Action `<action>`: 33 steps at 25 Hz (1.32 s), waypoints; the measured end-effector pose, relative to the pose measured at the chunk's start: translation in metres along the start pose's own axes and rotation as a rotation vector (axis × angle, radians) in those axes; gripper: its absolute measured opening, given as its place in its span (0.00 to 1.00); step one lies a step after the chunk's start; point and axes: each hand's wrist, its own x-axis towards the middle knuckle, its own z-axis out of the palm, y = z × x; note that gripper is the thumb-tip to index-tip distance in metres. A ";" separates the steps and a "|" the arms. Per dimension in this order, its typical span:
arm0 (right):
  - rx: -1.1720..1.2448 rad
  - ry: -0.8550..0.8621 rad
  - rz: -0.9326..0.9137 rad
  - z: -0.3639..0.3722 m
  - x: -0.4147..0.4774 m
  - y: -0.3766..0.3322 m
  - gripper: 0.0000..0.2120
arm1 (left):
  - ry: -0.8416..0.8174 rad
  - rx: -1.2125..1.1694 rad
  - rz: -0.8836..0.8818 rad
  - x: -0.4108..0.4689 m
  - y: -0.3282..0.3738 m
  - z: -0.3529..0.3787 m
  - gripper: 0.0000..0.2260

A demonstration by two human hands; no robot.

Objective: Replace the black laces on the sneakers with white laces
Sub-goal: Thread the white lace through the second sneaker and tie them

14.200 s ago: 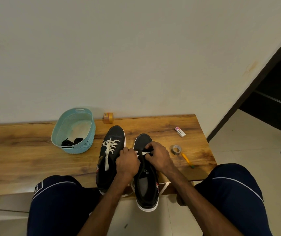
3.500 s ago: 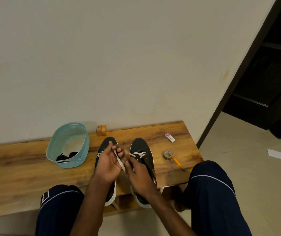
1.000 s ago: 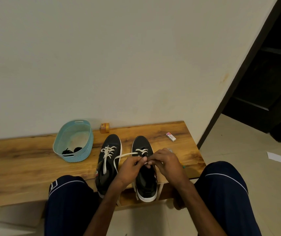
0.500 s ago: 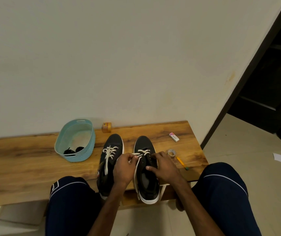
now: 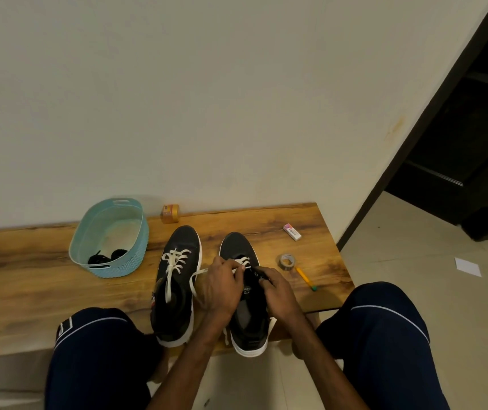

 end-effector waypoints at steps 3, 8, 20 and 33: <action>0.096 -0.001 0.057 0.001 0.002 0.003 0.17 | -0.027 0.036 0.022 0.002 0.001 0.004 0.12; 0.174 -0.011 0.085 0.003 0.004 0.005 0.18 | -0.046 0.134 0.079 0.003 0.002 0.004 0.12; 0.253 -0.023 0.104 0.005 0.008 0.011 0.17 | -0.127 0.244 0.160 0.005 0.006 -0.001 0.13; 0.407 0.062 0.167 0.005 0.009 -0.010 0.05 | -0.121 0.143 0.189 0.001 -0.005 0.010 0.12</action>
